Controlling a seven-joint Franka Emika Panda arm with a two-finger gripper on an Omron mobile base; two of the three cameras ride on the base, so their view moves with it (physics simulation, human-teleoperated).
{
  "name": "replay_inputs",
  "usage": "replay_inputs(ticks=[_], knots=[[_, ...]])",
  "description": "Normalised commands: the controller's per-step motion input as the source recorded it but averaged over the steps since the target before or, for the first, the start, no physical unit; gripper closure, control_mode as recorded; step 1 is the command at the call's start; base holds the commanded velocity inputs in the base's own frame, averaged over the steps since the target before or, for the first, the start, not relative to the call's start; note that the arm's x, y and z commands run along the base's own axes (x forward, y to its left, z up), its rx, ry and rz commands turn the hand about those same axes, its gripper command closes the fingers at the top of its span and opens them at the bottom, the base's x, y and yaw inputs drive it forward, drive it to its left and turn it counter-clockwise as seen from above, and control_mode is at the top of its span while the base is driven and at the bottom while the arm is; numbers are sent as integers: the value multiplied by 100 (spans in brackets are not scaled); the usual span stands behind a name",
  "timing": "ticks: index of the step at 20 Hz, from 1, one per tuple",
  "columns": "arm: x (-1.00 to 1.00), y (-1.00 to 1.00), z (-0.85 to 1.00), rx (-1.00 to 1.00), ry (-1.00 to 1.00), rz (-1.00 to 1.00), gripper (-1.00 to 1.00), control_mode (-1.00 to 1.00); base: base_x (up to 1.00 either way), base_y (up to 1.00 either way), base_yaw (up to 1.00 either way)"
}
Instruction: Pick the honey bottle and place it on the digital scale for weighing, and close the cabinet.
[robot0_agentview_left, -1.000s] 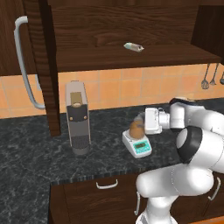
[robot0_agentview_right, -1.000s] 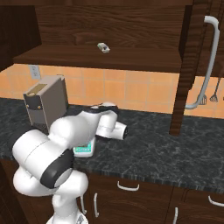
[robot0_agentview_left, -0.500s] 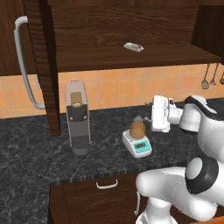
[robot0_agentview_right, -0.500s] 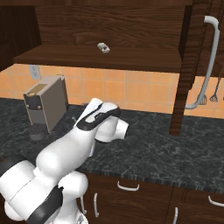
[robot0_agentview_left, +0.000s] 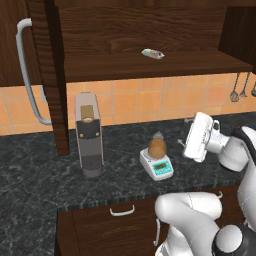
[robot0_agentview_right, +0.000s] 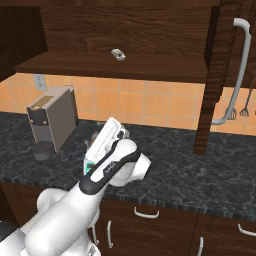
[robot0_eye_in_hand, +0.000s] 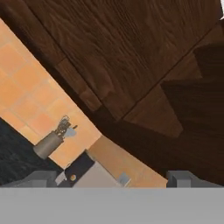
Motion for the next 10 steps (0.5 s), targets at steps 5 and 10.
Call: replay_inputs(ticks=[5,10], knots=[[-13,-64,37,0,-28,-35,-100,-100,0,0,0],[0,-89,51,0,-18,-30,-100,-100,0,0,0]])
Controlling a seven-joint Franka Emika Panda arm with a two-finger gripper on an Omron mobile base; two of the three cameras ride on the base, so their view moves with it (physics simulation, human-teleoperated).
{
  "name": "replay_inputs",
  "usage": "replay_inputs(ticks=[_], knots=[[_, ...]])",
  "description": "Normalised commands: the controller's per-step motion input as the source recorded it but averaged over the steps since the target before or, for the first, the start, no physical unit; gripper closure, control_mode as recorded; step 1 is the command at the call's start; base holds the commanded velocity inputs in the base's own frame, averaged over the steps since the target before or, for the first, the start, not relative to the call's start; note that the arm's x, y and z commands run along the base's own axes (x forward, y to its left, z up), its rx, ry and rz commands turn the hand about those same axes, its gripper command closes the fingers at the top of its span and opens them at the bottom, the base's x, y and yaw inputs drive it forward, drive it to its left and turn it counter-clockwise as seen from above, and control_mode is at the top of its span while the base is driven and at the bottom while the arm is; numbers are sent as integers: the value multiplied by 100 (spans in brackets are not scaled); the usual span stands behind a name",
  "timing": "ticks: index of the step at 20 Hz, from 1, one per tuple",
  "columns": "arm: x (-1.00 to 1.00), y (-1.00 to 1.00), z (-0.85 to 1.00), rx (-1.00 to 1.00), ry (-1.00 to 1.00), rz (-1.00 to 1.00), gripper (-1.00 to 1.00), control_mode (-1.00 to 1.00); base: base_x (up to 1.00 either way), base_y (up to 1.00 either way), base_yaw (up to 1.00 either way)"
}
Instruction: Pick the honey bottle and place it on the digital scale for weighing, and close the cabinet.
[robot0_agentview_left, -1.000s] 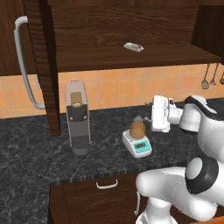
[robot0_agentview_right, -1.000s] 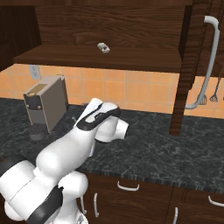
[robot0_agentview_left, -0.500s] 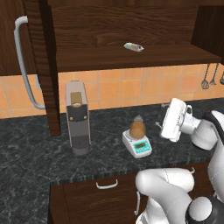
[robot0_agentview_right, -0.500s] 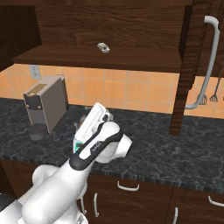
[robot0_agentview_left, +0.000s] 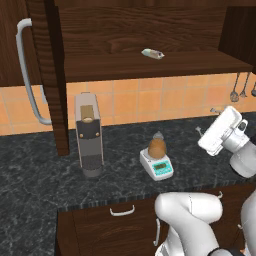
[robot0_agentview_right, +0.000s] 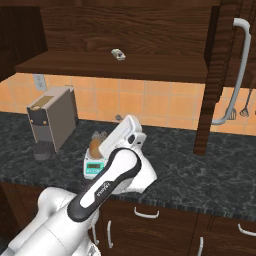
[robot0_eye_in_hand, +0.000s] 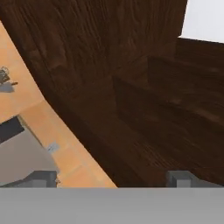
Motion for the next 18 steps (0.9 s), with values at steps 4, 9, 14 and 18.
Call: replay_inputs(ticks=[4,9,14,18], knots=[[-12,-83,22,0,-45,-18,-100,-100,0,0,0],[-21,-81,2,0,-48,-15,-100,-100,0,0,0],[-9,-86,36,2,-25,-11,-100,-100,0,0,0],[-9,-81,25,7,-1,-8,-100,-100,0,0,0]])
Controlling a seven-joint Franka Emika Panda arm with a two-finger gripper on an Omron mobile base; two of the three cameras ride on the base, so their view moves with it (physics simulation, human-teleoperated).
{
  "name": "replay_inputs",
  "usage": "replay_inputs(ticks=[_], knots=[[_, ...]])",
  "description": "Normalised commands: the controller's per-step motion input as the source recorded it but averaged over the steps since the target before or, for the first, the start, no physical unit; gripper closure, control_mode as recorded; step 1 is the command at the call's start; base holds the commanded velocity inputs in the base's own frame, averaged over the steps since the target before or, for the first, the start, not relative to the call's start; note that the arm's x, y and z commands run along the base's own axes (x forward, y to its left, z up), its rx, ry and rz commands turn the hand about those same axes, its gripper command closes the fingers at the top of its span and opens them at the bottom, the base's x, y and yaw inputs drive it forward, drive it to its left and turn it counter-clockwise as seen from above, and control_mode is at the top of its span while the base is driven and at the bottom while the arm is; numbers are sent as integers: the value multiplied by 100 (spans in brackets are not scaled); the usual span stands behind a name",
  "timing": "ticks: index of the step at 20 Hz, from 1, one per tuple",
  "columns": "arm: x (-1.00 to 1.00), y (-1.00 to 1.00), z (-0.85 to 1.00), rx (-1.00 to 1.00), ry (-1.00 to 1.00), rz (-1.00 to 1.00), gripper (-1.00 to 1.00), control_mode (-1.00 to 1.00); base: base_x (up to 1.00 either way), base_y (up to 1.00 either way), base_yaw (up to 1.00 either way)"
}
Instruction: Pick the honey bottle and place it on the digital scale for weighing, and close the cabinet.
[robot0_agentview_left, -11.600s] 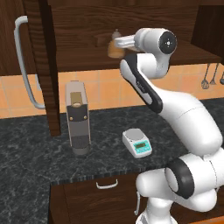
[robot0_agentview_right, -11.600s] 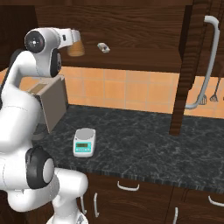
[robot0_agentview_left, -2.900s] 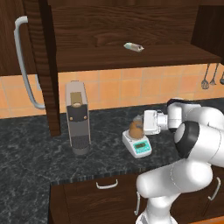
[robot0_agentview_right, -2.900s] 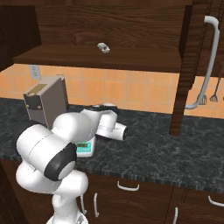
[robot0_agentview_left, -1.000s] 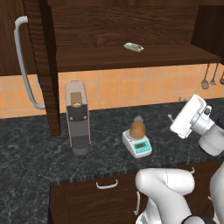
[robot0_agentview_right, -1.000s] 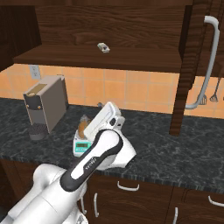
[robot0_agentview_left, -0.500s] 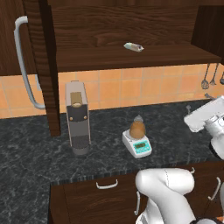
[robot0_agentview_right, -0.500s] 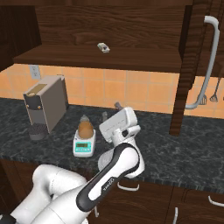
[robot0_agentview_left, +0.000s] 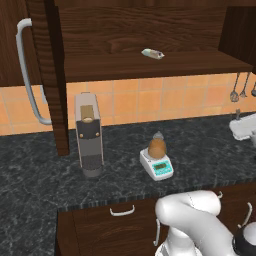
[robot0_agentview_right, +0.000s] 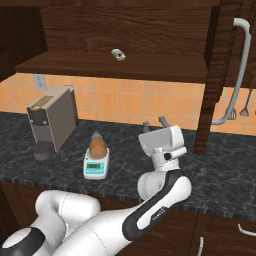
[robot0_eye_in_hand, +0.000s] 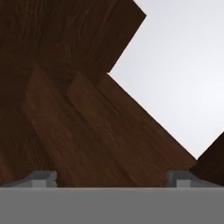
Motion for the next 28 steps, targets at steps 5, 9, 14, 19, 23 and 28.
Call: replay_inputs(ticks=[5,9,14,19,23,28], knots=[[-1,-82,-4,9,-1,-9,-100,-100,0,0,0],[0,-80,-5,16,-7,-7,-100,-100,0,0,0],[0,-62,0,18,2,-7,-100,-100,0,0,0],[0,-64,14,11,1,-6,-100,-100,0,0,0],[1,-42,24,3,4,-3,-100,-100,0,0,0],[1,-27,21,2,0,0,-100,-100,0,0,0]])
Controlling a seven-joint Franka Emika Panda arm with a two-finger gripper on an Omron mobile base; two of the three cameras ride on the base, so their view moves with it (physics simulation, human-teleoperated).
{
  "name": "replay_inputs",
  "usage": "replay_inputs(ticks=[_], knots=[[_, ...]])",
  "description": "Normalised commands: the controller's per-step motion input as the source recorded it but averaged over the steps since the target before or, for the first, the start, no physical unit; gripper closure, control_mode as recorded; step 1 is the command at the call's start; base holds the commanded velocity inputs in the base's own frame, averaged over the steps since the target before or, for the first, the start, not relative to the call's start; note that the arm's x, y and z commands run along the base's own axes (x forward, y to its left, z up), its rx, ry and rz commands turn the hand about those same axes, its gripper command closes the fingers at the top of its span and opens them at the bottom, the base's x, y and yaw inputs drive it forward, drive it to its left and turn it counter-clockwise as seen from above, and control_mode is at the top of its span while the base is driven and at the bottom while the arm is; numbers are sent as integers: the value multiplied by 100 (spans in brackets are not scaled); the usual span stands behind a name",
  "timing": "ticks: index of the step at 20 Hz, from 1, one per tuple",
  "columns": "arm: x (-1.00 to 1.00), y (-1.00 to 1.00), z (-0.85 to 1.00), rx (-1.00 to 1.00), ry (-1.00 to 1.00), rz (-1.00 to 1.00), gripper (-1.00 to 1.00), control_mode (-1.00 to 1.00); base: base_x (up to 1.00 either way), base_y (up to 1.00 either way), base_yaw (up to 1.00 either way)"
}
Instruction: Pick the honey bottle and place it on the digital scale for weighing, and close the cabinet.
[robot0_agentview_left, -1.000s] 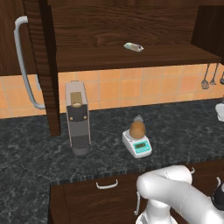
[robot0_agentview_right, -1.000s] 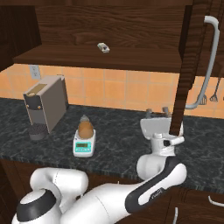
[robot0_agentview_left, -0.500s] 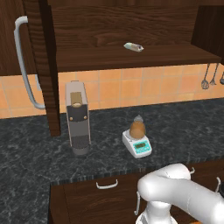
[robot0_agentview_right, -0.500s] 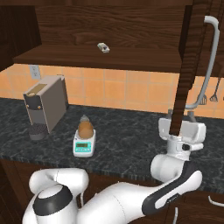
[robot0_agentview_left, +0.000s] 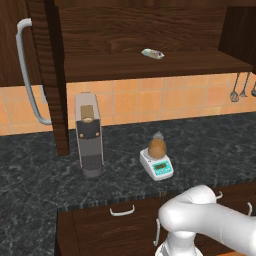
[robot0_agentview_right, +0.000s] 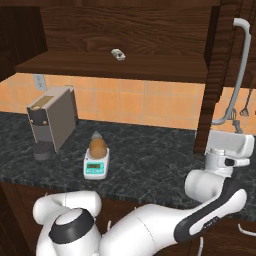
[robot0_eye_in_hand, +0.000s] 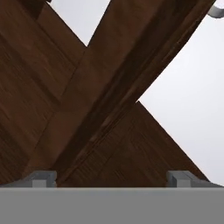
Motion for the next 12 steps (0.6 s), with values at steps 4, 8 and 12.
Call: replay_inputs(ticks=[4,8,12], knots=[[-1,-5,48,0,-8,0,-100,-100,0,0,0],[-5,0,60,2,-18,0,-100,-100,0,0,0],[-14,46,47,2,-29,0,-100,-100,0,0,0]])
